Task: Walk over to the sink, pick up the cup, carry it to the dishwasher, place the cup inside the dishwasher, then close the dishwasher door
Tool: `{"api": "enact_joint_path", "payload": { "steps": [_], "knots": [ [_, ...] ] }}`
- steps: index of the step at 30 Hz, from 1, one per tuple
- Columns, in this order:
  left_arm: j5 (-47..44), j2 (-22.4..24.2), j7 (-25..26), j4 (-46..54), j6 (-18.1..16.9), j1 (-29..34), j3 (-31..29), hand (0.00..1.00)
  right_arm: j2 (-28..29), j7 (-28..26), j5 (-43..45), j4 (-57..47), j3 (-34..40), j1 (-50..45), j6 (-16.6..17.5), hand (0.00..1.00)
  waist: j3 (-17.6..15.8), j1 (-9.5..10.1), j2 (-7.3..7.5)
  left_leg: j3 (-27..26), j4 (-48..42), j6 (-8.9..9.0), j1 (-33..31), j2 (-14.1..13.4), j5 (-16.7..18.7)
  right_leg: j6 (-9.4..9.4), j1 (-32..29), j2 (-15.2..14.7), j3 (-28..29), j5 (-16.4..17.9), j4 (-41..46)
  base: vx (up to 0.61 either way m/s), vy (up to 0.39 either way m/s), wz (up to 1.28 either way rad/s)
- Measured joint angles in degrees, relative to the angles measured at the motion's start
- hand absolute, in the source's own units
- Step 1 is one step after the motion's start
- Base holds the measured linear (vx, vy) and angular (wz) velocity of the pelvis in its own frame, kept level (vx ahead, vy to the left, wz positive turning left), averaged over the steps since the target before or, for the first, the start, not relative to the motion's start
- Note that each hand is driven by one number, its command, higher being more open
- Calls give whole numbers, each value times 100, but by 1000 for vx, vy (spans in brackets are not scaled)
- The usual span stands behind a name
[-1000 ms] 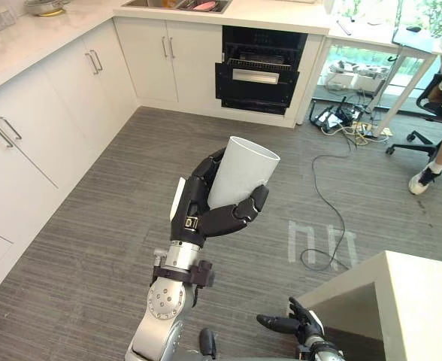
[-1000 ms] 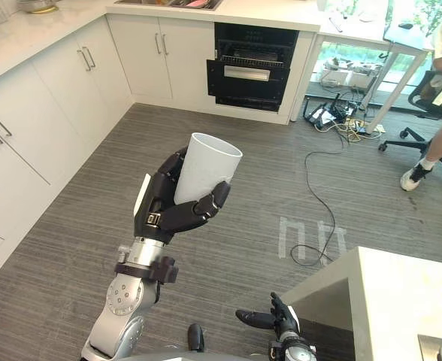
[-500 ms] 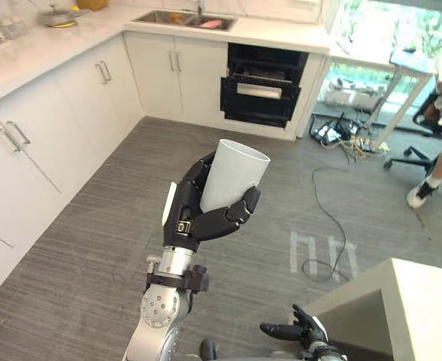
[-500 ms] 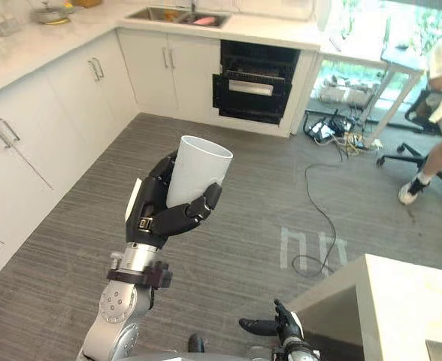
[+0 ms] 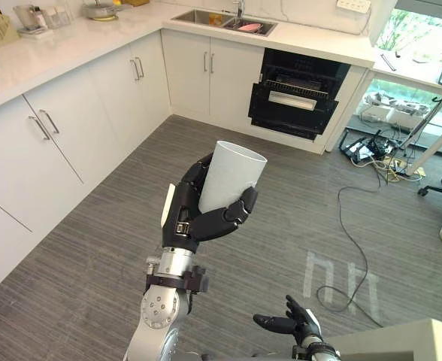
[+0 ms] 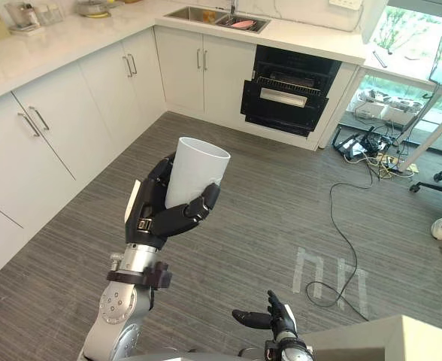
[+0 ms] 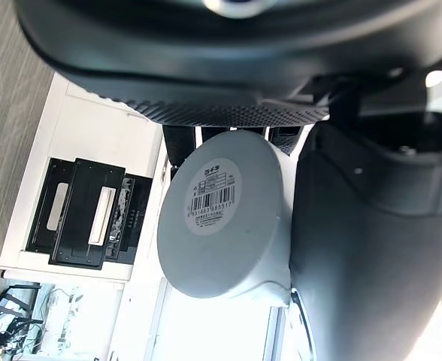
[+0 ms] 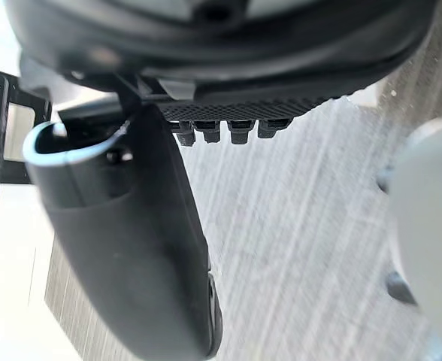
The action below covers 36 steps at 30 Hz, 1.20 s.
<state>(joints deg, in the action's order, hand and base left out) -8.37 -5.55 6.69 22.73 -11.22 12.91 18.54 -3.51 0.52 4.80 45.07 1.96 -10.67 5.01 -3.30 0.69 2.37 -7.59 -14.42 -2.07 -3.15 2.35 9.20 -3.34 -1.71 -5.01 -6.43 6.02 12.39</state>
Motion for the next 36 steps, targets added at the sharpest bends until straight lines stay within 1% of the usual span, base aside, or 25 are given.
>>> {"api": "enact_joint_path", "payload": {
  "steps": [1,4,7,14,18,20,21,22,27,28,32,36],
  "knots": [
    [0,0,1,0,0,47,-16,0,-18,13,-4,2,2,-11,0,100,10,15,10,-29,46,3,116,-11,2,13,82,12,22,-9,0,157,16,8],
    [-2,-3,6,1,-1,195,-128,0,-9,1,-93,9,-17,-20,1,100,56,126,15,-91,94,7,255,-79,4,138,167,93,165,-112,0,107,25,-4],
    [-4,-11,11,1,-1,331,-141,0,29,-8,-218,82,-18,-17,1,100,123,159,19,-89,216,7,318,-111,4,163,164,142,179,-190,-1,51,33,3],
    [-65,-5,19,-1,0,516,-322,0,65,-9,-220,316,-18,-33,2,100,158,160,50,-100,328,7,307,-109,3,178,165,202,286,-212,-183,-37,4,-5],
    [-69,-2,20,-10,0,586,-359,0,61,-7,-219,450,-18,-115,-10,100,185,142,61,-97,339,-29,146,-108,-20,176,166,204,347,-208,-479,-107,-73,-4],
    [-69,2,15,-44,0,594,-355,0,36,-6,-219,534,-18,-99,-14,100,200,124,62,-85,336,-7,64,-115,-28,170,164,212,375,-204,-602,-92,-87,-1],
    [-69,4,15,-60,0,597,-352,0,22,-7,-217,551,-17,-100,-17,100,202,115,56,-78,335,9,55,-128,-41,159,163,224,374,-211,-621,-36,-46,1],
    [-69,-18,9,-126,1,626,-578,0,-180,68,-217,647,-12,119,-25,100,249,-49,-61,-3,323,86,-118,-348,-185,283,66,456,463,-373,-744,0,0,0],
    [-72,-16,9,-128,1,626,-574,0,-181,72,-217,647,-11,120,-25,100,227,-39,-60,-3,325,89,-135,-340,-199,283,73,448,448,-375,-772,0,0,1],
    [-94,-16,4,-179,-9,620,-577,0,-180,86,-216,650,-5,117,-25,100,223,-30,-70,-1,394,88,-113,-320,-260,275,89,428,422,-397,-821,3,3,9],
    [-301,9,-33,-799,25,588,-575,0,-165,200,-216,692,-4,165,-29,100,186,-16,-129,2,872,78,93,-206,-566,223,211,345,312,-524,-1084,-3,8,9],
    [-535,21,-32,-1199,133,595,-581,0,-138,306,-212,887,-2,330,-86,100,126,4,-202,-23,980,74,97,-190,-626,196,272,313,264,-612,-1264,-37,7,3]
  ]
}}
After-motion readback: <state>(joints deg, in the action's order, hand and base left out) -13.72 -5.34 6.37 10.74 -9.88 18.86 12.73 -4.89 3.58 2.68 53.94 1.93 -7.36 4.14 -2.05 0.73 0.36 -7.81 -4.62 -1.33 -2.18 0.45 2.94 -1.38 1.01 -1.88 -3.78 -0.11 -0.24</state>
